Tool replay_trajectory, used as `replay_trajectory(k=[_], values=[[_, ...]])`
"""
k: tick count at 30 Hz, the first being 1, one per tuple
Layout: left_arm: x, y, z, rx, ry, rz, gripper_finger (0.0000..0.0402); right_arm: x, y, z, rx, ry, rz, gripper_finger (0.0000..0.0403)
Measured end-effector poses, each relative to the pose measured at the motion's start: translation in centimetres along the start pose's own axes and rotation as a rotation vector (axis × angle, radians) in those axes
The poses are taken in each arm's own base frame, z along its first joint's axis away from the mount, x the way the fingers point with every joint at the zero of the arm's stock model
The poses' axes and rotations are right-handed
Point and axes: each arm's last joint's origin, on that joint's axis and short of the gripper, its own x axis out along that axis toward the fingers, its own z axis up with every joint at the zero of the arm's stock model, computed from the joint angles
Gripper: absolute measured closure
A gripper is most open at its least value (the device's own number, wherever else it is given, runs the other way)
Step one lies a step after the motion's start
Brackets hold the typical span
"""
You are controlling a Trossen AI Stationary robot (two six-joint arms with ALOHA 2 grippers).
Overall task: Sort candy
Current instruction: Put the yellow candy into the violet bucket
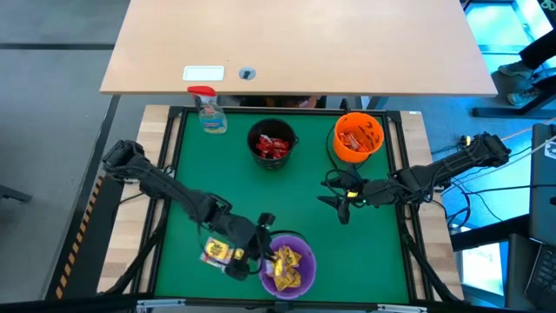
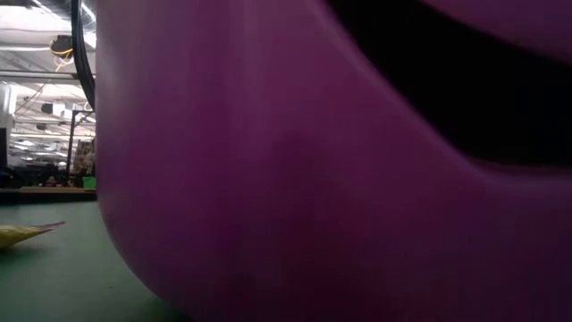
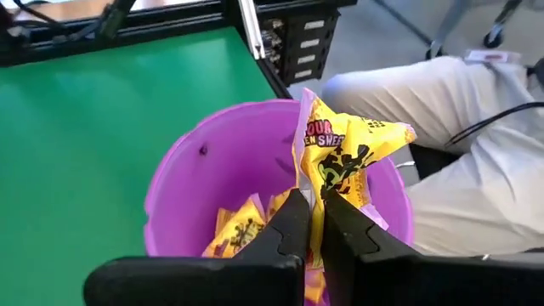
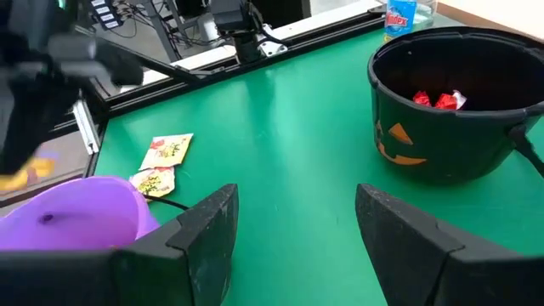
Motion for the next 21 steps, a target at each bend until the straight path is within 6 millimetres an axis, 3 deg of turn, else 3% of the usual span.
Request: replay_trajectory(k=[4,8,17,21], values=[[1.7,0.9,-1.0,-0.020,-0.007,-0.020,0.0395,0.0,0.0,0.0,0.000,-0.004,-0.006,0.0166],[2.3,1.2,-1.2,-0.025,0.001,-0.023,0.0362,0.0,0.0,0.0,0.000,-0.004,-0.006,0.0166],[2.2,1.2,-1.1,-0.019,-0.011,0.006,0.0245,0.0,-0.1,0.0,-0.002,-0.006,-0.019,0.0166],[0.4,1.1,-0.2,-0.016,-0.040,0.007,0.0223,0.0,0.0,0.0,-0.002,-0.002,-0.011,0.0166]])
